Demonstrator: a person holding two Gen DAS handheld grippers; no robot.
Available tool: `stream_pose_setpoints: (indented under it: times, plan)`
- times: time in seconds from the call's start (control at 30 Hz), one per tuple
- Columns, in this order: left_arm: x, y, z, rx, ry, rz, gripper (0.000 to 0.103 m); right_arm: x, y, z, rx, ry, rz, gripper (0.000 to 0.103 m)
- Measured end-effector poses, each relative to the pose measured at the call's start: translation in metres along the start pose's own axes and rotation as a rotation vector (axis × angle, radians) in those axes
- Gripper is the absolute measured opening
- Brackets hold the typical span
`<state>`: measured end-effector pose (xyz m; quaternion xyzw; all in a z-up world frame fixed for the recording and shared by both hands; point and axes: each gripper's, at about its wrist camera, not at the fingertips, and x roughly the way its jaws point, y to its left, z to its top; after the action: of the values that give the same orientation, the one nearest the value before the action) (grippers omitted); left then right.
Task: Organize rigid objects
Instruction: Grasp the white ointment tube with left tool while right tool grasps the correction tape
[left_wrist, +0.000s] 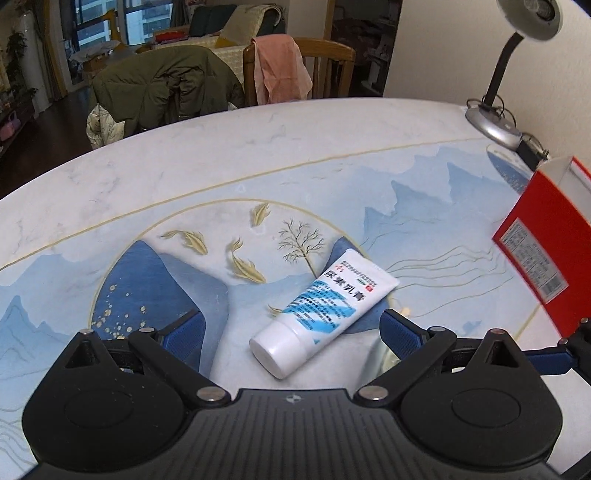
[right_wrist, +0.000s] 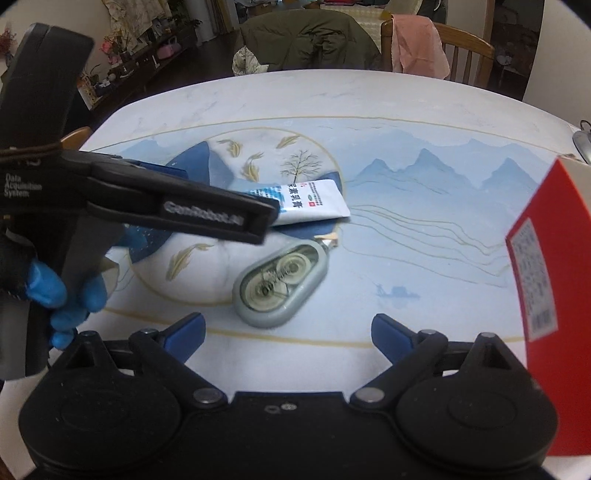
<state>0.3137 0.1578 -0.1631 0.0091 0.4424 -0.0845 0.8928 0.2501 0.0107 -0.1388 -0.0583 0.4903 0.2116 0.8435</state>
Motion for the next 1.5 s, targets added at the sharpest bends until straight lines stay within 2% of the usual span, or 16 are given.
stream_pose_setpoints:
  times: [0.2, 0.57, 0.73, 0.93, 1.13, 1.2, 1.3, 1.4, 1.5]
  plan:
    - [0.021, 0.004, 0.000, 0.043, 0.013, 0.004, 0.102, 0.022, 0.004, 0.009, 0.012, 0.024, -0.015, 0.094]
    - [0.040, 0.004, -0.002, 0.061, 0.025, 0.008, 0.101, 0.042, 0.006, 0.020, 0.061, 0.033, -0.032, 0.091]
    - [0.040, 0.001, -0.002, 0.074, 0.008, 0.016, 0.098, 0.050, 0.012, 0.024, 0.035, 0.038, -0.054, 0.083]
    - [0.037, -0.005, -0.002, 0.087, -0.012, 0.004, 0.083, 0.051, 0.013, 0.023, -0.003, 0.033, -0.079, 0.078]
    - [0.033, -0.009, -0.003, 0.082, -0.022, 0.003, 0.067, 0.045, 0.014, 0.019, -0.049, 0.034, -0.108, 0.061]
    - [0.031, -0.010, -0.004, 0.085, -0.025, 0.002, 0.056, 0.043, 0.011, 0.019, -0.039, 0.038, -0.107, 0.061]
    - [0.028, -0.013, -0.005, 0.080, -0.023, 0.000, 0.046, 0.040, 0.006, 0.015, -0.032, 0.037, -0.113, 0.061]
    - [0.025, -0.014, -0.007, 0.074, -0.021, 0.001, 0.039, 0.036, 0.000, 0.012, -0.021, 0.036, -0.111, 0.060]
    - [0.022, -0.015, -0.009, 0.055, -0.014, 0.007, 0.038, 0.031, -0.005, 0.006, -0.014, 0.038, -0.101, 0.060]
